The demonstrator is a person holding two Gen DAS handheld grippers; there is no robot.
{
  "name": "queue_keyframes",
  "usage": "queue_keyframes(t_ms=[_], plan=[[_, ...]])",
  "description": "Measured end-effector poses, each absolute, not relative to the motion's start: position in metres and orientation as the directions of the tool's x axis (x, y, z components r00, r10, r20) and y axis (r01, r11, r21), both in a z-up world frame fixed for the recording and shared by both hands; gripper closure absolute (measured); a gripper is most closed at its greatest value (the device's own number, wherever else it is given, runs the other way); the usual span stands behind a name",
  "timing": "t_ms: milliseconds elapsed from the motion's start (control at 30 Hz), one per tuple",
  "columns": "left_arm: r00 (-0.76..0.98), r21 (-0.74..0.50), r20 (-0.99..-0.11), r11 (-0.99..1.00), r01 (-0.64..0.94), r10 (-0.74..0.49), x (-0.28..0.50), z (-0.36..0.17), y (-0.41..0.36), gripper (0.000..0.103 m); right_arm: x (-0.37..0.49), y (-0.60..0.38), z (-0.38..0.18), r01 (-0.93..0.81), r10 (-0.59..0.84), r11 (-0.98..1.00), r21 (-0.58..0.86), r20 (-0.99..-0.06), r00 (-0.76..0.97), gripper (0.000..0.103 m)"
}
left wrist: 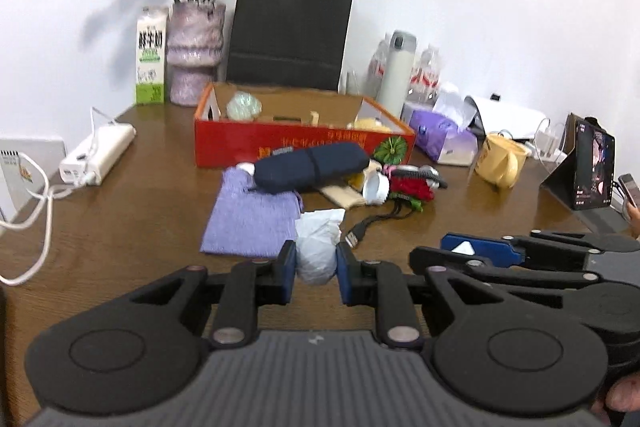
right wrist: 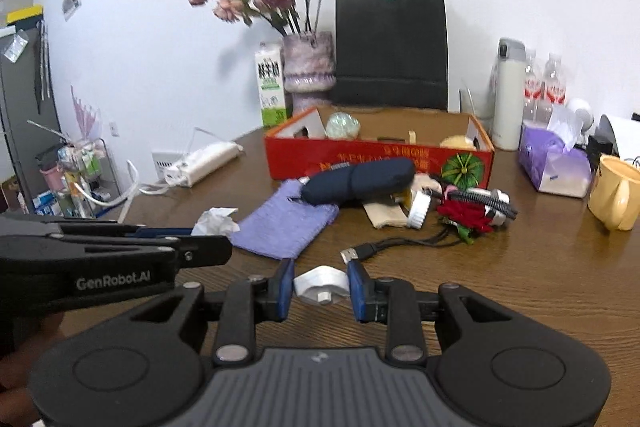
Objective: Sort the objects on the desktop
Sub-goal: 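Carry the tissue and cap into the cardboard box and open both grippers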
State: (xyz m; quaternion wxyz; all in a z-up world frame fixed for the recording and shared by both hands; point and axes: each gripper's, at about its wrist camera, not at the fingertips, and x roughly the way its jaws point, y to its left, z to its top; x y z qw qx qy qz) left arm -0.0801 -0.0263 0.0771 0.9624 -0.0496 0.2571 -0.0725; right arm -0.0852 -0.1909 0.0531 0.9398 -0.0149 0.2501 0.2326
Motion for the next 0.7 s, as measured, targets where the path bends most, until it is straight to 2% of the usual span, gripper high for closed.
queue_keyframes(t_ms=[133, 267, 400, 467, 567, 700], plan=[[0.884, -0.126, -0.446, 0.987, 0.096, -0.143, -0.063, 0.099, -0.018, 0.082, -0.084, -0.193, 0.072, -0.434, 0.411, 0.899, 0.054, -0.441, 0.798, 0.075], [0.898, -0.114, -0.421, 0.990, 0.085, -0.125, -0.007, 0.136, -0.009, 0.082, -0.047, -0.200, 0.104, -0.427, 0.417, 0.902, 0.067, -0.387, 0.822, 0.076], [0.873, -0.097, -0.463, 0.988, 0.119, -0.151, 0.088, 0.168, -0.006, 0.081, 0.027, -0.205, 0.145, -0.406, 0.408, 0.910, 0.082, -0.343, 0.846, 0.076], [0.855, -0.060, -0.507, 0.994, 0.092, -0.110, 0.144, 0.171, -0.010, 0.081, 0.078, -0.209, 0.160, -0.366, 0.379, 0.925, 0.105, -0.346, 0.858, 0.075], [0.803, -0.004, -0.593, 0.998, 0.066, -0.056, 0.231, 0.157, -0.020, 0.081, 0.167, -0.213, 0.167, -0.312, 0.346, 0.938, 0.149, -0.410, 0.844, 0.075], [0.716, 0.029, -0.698, 0.998, 0.064, -0.025, 0.334, 0.114, -0.026, 0.081, 0.293, -0.206, 0.141, -0.280, 0.351, 0.936, 0.212, -0.604, 0.716, 0.075]])
